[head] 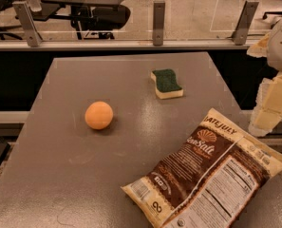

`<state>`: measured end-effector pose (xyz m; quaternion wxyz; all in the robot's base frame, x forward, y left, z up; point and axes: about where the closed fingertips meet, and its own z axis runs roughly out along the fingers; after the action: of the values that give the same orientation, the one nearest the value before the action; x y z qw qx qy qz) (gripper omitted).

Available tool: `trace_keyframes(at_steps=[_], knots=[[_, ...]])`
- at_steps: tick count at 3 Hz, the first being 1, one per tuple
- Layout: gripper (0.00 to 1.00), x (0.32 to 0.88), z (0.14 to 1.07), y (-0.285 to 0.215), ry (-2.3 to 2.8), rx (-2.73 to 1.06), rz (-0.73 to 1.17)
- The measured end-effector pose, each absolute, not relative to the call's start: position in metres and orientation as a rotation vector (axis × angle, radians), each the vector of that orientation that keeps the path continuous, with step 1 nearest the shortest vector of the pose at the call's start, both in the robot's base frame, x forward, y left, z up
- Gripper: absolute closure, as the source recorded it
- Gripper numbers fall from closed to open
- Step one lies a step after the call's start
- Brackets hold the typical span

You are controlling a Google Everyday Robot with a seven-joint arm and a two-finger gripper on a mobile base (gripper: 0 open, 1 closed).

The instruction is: Move orange near brown chip bag

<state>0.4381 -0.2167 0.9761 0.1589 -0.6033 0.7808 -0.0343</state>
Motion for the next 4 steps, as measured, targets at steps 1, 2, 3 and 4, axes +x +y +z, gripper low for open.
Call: trace_keyframes(at_steps=[1, 2, 3, 4], knots=[[0.00, 0.438, 0.977, -0.216, 2.230, -1.724, -0.099], [0.00, 0.452, 0.982, -0.188, 2.159, -1.743, -0.038], [0.00, 0.473, 0.983, -0.135, 2.031, -1.790, 0.060], [0.00, 0.488, 0.976, -0.057, 1.869, -1.888, 0.180]])
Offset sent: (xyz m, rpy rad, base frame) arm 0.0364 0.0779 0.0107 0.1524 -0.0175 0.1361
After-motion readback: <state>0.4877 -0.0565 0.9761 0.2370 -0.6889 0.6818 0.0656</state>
